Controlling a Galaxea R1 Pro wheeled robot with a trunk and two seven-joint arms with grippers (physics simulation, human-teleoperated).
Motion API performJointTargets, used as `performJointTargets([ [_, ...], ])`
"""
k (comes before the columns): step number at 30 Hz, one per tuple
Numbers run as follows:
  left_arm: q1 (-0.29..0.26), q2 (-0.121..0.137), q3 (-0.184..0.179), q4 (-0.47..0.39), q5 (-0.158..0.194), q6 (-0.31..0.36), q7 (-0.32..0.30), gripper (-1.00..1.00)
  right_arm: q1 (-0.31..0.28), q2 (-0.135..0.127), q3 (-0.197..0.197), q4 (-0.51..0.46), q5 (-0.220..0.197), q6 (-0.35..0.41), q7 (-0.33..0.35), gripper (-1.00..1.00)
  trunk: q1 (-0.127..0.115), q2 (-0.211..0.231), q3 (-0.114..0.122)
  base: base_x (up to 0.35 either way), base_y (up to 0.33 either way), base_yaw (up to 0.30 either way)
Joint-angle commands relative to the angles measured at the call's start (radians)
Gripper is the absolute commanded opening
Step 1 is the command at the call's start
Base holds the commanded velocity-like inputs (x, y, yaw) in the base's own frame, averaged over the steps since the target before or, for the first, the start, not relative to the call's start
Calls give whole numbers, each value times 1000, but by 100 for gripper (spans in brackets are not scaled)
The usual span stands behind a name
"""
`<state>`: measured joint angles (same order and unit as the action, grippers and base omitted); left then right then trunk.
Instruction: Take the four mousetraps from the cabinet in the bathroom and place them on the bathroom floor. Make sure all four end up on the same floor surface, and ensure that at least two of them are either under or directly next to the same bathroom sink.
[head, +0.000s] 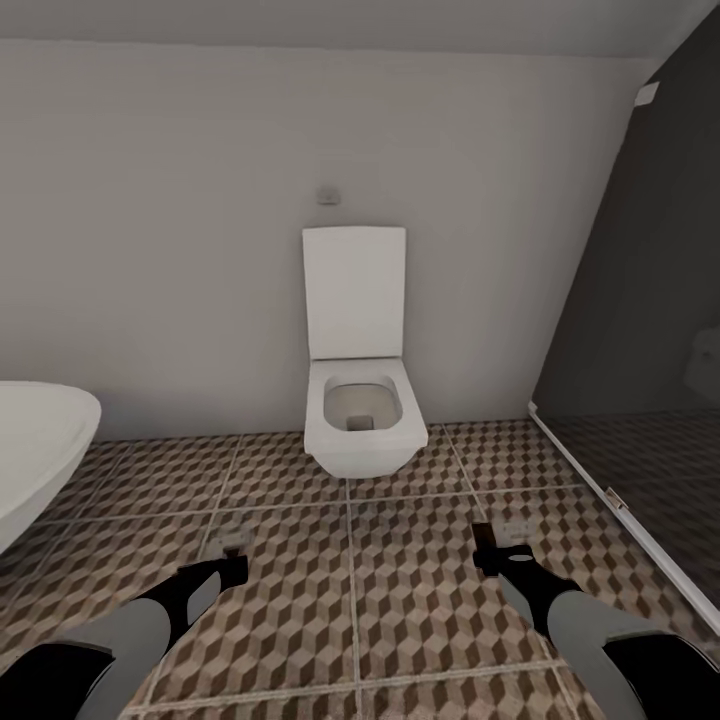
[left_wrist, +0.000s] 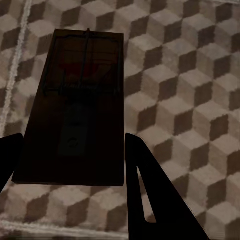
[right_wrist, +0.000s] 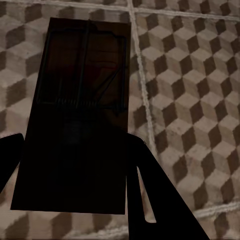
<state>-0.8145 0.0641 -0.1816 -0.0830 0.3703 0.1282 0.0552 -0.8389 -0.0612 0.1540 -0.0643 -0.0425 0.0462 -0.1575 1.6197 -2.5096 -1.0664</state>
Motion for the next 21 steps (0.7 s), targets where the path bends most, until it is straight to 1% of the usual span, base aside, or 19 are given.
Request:
performJointTargets([
  [1,0,0,-9,-3,7,2,4,-100,0,0,9,-2,-7,4,-5,-100,0,-1,-5,0,0,0],
  [6,1,0,-8,1,11,-51,6,-100,0,0,9,-2,-7,4,-5,-100,2,-2,-24,0,0,0],
  [11,1,0,-8,7,13,-72,11,-100,0,-2,9,-2,-7,4,-5,-100,2,-2,-24,0,0,0],
  [21,1,0,-9,9,13,-76,16,-100,0,-3,9,-2,-7,4,-5,-100,2,-2,-24,0,0,0],
])
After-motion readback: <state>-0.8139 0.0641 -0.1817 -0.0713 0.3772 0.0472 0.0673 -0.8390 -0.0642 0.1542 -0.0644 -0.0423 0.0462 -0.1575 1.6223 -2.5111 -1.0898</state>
